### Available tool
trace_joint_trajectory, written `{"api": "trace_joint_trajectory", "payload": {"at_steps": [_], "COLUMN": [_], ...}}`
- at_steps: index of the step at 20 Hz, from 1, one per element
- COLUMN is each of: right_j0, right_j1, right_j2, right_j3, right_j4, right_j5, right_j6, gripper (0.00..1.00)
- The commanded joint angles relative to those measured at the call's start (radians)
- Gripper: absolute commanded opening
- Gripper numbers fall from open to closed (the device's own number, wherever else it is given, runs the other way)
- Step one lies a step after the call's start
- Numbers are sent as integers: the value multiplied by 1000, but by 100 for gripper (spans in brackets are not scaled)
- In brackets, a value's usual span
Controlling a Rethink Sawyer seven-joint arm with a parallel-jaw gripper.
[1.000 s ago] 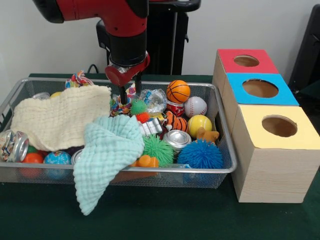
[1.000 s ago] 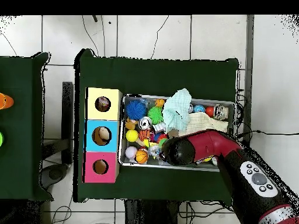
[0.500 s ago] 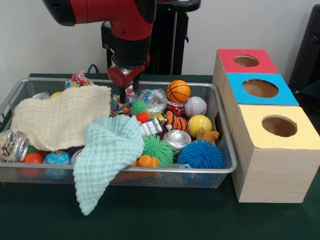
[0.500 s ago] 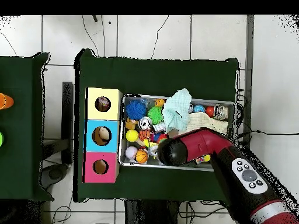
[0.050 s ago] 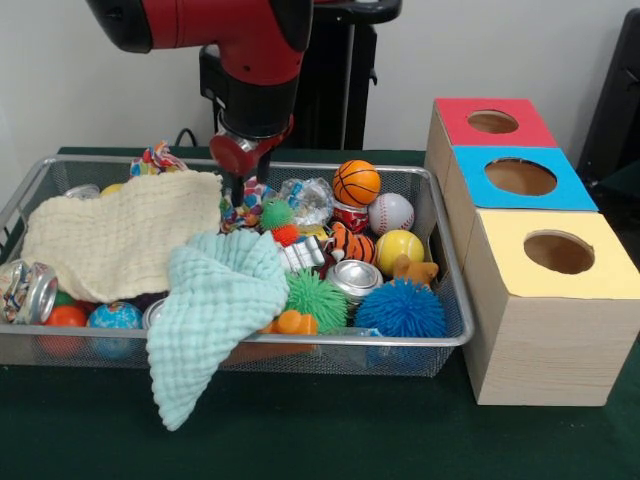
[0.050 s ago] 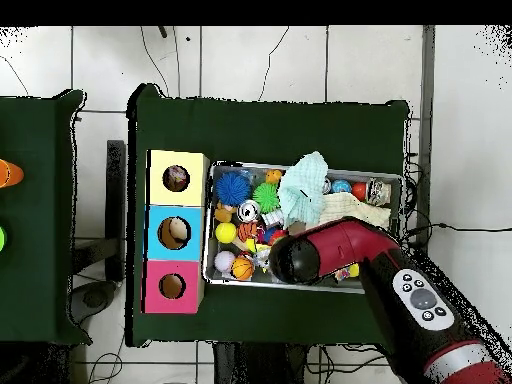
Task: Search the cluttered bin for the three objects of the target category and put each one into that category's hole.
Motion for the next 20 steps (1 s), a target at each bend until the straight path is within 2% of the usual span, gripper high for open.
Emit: {"api": "trace_joint_trajectory", "payload": {"at_steps": [1,10,11,15,16,20], "right_j0": [1,-26,-48,-33,-30,-18], "right_j1": [63,123,142,141,140,131], "right_j2": [-30,-10,7,-5,-8,-19], "right_j3": [-112,-120,-116,-128,-131,-141], "right_j4": [-65,-49,-22,-36,-41,-52], "right_j5": [65,-5,-22,0,7,33], "right_j6": [-125,-112,-110,-110,-112,-119], "gripper": [100,100,100,100,0,0]}}
